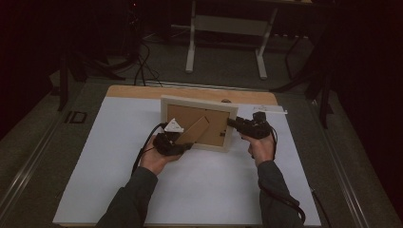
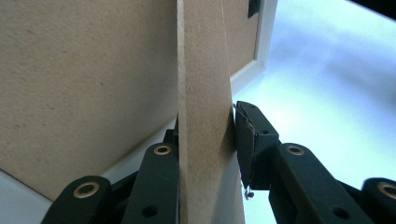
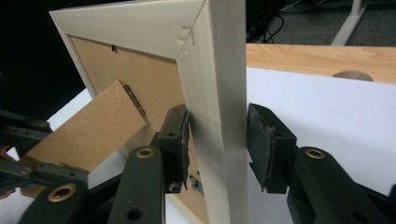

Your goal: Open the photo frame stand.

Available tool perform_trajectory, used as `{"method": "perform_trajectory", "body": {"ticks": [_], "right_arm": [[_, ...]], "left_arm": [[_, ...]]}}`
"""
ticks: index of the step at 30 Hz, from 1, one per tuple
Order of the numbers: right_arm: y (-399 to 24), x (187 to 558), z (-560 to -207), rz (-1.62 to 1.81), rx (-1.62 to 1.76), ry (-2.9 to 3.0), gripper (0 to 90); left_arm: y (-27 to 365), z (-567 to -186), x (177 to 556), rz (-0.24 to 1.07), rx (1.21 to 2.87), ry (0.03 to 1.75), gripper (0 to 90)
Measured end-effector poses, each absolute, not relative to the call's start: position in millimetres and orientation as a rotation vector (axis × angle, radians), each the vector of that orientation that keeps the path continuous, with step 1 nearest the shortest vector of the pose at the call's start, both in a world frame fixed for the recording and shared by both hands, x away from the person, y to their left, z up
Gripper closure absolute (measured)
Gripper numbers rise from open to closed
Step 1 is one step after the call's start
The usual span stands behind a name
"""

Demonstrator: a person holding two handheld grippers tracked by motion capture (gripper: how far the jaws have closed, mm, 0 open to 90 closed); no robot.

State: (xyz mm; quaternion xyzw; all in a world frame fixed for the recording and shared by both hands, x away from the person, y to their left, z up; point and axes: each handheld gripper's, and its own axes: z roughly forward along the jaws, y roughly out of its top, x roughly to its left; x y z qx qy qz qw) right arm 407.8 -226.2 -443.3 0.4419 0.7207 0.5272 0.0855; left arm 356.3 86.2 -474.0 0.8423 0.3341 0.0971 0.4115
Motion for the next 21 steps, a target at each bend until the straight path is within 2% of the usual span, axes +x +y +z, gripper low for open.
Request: {"method": "perform_trajectory", "body": {"ticks": [21], "right_arm": [[-223.0,401.9,-435.0,1.586,1.244,2.146,54.9]], "left_arm": [[76.5,-477.4,353.9,0.285,2.138,0.839,75.7]]}}
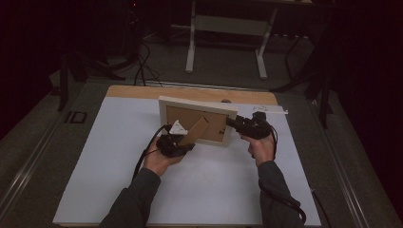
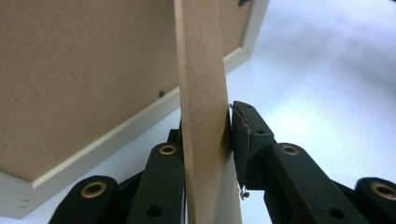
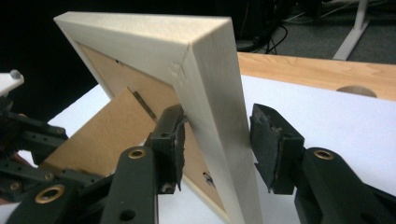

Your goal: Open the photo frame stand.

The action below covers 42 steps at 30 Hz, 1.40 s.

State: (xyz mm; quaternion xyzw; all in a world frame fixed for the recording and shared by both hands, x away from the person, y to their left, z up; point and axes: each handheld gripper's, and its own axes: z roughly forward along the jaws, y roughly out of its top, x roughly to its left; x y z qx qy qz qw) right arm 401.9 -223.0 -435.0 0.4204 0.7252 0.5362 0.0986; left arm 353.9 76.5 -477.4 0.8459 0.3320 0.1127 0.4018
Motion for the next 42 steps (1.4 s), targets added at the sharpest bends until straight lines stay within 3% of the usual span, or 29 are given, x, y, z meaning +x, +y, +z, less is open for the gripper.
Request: {"method": "perform_trajectory", "body": {"ticks": [42], "right_arm": [[-219,371,-453,1.559,1.049,2.308,45.5]], "left_arm": [[70,-460,341,0.358,2.084,0.744,73.9]]}}
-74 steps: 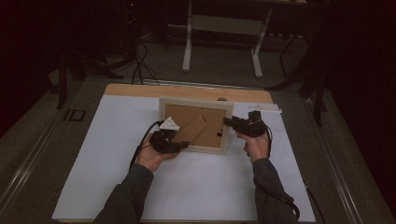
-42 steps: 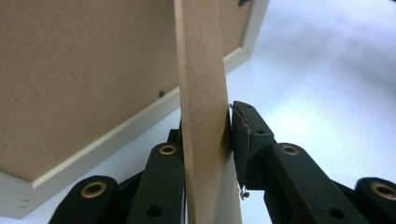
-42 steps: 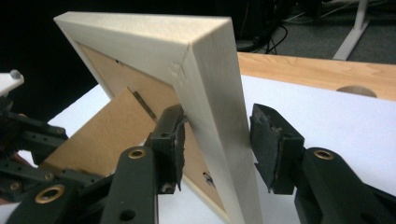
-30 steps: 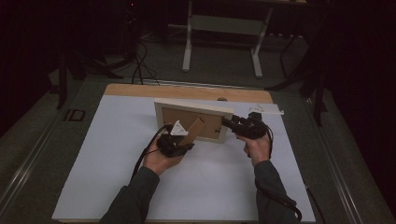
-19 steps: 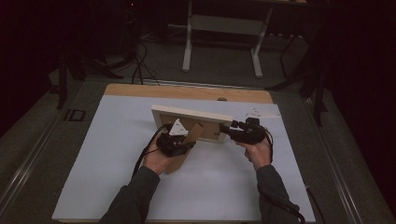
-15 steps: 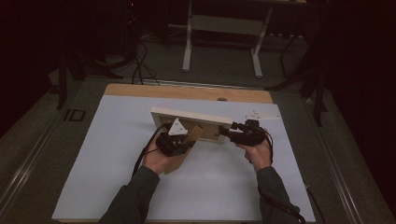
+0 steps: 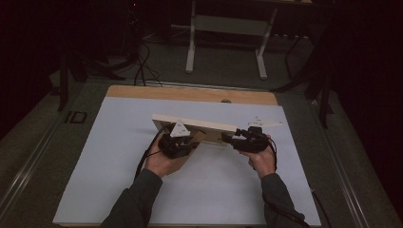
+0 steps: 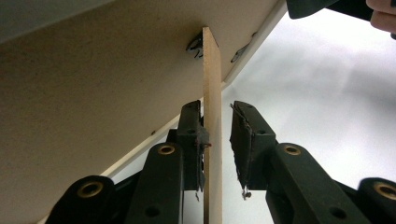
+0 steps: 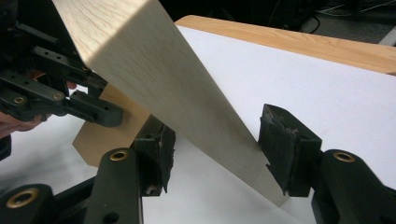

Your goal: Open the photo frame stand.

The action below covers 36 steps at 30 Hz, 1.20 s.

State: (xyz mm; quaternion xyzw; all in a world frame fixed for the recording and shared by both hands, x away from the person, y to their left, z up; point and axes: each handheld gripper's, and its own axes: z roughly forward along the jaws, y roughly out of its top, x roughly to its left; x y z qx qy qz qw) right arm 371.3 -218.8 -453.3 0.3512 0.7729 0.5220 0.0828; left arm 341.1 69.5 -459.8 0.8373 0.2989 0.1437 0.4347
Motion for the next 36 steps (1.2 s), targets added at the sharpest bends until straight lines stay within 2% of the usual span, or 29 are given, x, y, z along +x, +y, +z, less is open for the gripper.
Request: {"method": "perform_trajectory", "body": {"ticks": [14,31,36], "right_arm": [[-226,369,-462,1.536,1.075,2.319,46.4],[-227,370,-466,1.523,1.083,2.332,46.8],[-229,369,-470,1.506,1.095,2.337,49.4]], "left_arm": [[73,-459,341,0.351,2.071,0.749,70.0],[85,-454,338,0.363,2.037,0.764,69.7],[92,-453,338,0.368,2.016,0.78,69.3]]}}
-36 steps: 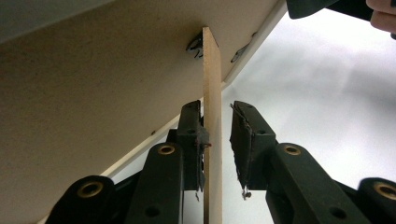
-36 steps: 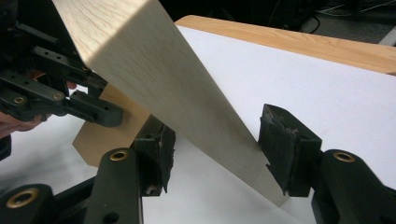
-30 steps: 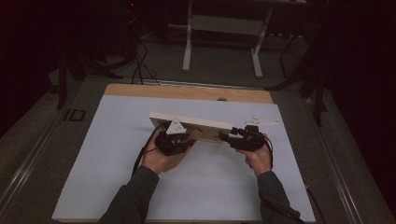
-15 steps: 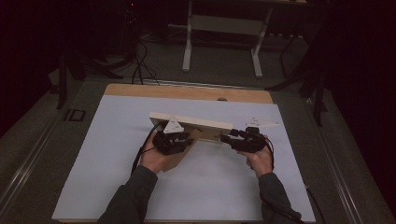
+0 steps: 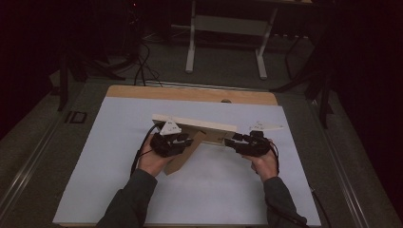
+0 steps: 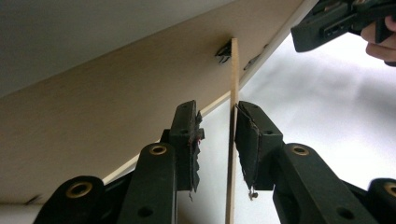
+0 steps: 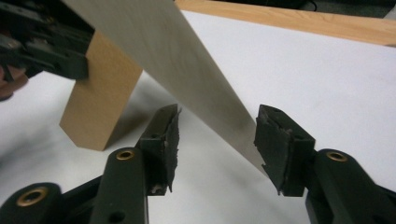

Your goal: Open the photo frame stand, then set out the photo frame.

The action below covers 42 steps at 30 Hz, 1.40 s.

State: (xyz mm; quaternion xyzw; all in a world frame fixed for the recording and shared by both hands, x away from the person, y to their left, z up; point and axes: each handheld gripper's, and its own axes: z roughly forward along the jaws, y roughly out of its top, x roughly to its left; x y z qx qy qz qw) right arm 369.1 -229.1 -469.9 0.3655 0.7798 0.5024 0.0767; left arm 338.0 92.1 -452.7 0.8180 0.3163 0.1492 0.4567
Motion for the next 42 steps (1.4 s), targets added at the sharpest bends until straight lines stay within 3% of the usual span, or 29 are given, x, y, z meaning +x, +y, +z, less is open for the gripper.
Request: {"method": "perform_trajectory", "body": {"ticks": [13,42], "right_arm": [[-237,368,-479,1.486,1.123,2.343,58.4],[-250,368,-487,1.413,1.169,2.298,59.9]], "left_arm": [[103,-447,332,0.382,1.979,0.779,69.4],[138,-446,329,0.379,1.884,0.867,73.1]]}}
